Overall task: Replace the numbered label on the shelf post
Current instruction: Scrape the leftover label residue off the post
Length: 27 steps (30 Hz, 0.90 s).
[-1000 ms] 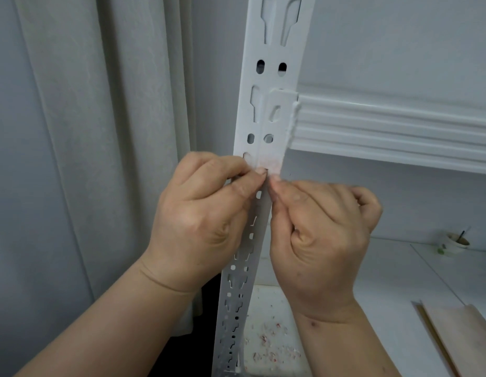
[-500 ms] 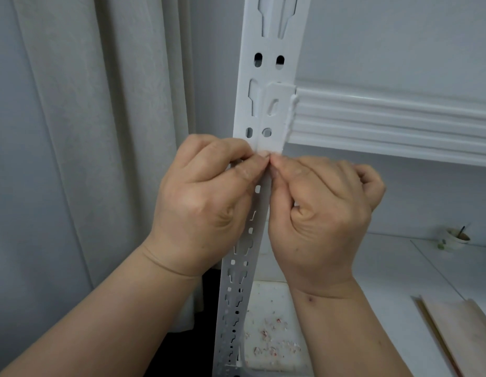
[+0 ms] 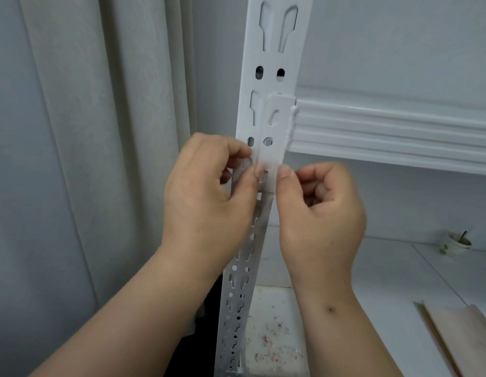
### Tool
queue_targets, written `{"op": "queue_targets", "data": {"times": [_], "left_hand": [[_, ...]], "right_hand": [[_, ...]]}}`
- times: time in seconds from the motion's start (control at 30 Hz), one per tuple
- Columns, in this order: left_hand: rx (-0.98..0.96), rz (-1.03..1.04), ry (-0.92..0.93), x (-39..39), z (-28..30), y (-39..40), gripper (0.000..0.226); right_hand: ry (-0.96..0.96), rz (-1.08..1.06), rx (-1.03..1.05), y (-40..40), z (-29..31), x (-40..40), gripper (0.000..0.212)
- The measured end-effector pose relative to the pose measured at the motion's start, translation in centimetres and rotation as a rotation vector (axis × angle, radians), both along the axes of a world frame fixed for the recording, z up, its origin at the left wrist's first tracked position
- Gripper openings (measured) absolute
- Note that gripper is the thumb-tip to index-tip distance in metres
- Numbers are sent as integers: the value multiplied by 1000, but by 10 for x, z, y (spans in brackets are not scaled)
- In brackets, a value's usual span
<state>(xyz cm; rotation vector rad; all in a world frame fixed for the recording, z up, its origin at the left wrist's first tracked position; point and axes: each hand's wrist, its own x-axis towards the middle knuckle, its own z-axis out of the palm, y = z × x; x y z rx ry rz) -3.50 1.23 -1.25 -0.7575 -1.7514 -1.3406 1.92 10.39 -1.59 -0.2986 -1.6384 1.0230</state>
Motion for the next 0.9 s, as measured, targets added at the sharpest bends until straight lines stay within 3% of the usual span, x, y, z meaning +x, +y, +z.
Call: {"op": "queue_targets", "data": {"times": [0.1,0.23,0.7,0.9], "left_hand": [[112,-66,-231,8,5,11,18],[161,-65,-347,13,7,14,15],[284,-183,-519,20,4,13,19],[290,-201,-504,18,10,13,17]], "right_hand": [[-68,76,-163,-2,7,-4,27],[-80,120,-219,-6,7,-8,33],[-82,167,-159,-7,4,-4,34],[-71,147,-135,-7,10,-7,35]]}}
